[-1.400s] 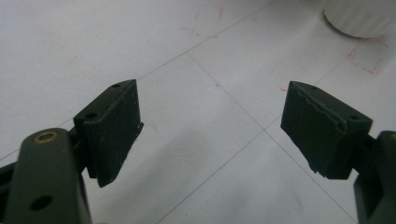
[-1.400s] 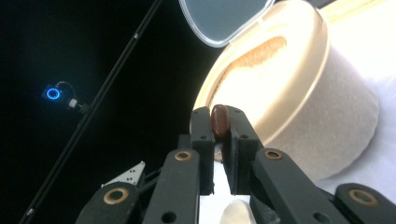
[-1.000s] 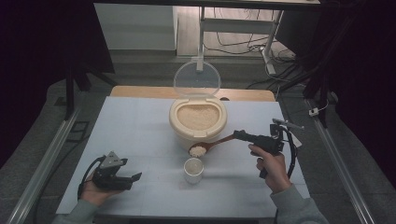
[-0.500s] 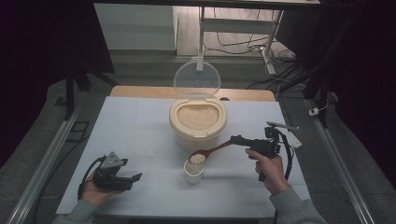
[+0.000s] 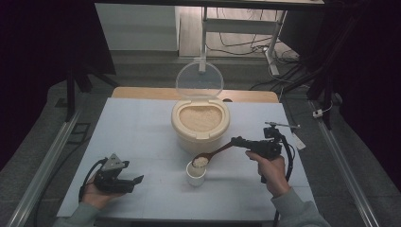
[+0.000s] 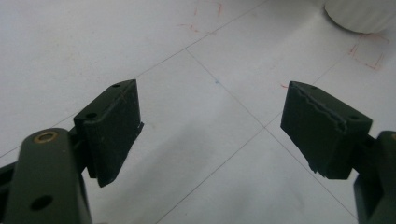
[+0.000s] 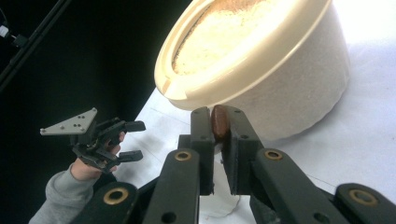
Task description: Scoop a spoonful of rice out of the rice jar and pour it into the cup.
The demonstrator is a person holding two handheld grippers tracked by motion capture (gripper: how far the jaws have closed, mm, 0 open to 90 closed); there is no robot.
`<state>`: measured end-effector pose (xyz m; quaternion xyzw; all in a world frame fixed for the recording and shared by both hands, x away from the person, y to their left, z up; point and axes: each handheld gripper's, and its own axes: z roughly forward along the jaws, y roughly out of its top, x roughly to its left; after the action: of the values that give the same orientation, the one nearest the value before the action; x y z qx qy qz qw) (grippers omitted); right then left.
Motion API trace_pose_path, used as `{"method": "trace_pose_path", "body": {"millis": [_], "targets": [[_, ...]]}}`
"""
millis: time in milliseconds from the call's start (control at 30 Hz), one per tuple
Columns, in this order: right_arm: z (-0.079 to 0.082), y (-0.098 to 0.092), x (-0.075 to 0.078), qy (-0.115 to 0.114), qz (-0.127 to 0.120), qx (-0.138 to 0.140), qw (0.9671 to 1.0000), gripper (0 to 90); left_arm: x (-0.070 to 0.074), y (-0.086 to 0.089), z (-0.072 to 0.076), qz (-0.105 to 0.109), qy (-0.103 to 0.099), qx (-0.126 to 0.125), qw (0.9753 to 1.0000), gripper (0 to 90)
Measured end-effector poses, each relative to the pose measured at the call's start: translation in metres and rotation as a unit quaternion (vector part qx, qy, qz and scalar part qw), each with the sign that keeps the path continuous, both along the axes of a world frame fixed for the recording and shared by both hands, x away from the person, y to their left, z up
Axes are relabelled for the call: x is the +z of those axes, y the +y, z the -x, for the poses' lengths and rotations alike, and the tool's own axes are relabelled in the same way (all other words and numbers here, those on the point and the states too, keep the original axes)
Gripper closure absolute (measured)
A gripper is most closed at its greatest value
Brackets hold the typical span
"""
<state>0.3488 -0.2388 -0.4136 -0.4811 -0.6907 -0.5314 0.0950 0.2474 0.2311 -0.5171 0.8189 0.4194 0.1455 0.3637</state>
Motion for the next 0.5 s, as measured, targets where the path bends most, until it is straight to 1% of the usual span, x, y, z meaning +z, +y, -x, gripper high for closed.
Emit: {"method": "trace_pose_path", "body": {"millis": [200, 333, 433, 500], "targets": [[0.004, 0.005, 0.006, -0.028, 0.024, 0.007, 0.9993, 83.5, 0.0, 0.0, 0.0, 0.0, 0.0, 0.0, 1.0, 19.8], [0.006, 0.007, 0.009, -0.049, 0.028, 0.013, 0.9983, 83.5, 0.0, 0.0, 0.0, 0.0, -0.001, 0.0, 1.0, 19.8], [0.009, 0.009, 0.011, -0.068, 0.031, 0.023, 0.9969, 83.5, 0.0, 0.0, 0.0, 0.0, -0.001, 0.0, 1.0, 19.8], [0.011, 0.009, 0.013, -0.088, 0.038, 0.03, 0.995, 83.5, 0.0, 0.0, 0.0, 0.0, -0.001, 0.0, 1.0, 19.8]]}}
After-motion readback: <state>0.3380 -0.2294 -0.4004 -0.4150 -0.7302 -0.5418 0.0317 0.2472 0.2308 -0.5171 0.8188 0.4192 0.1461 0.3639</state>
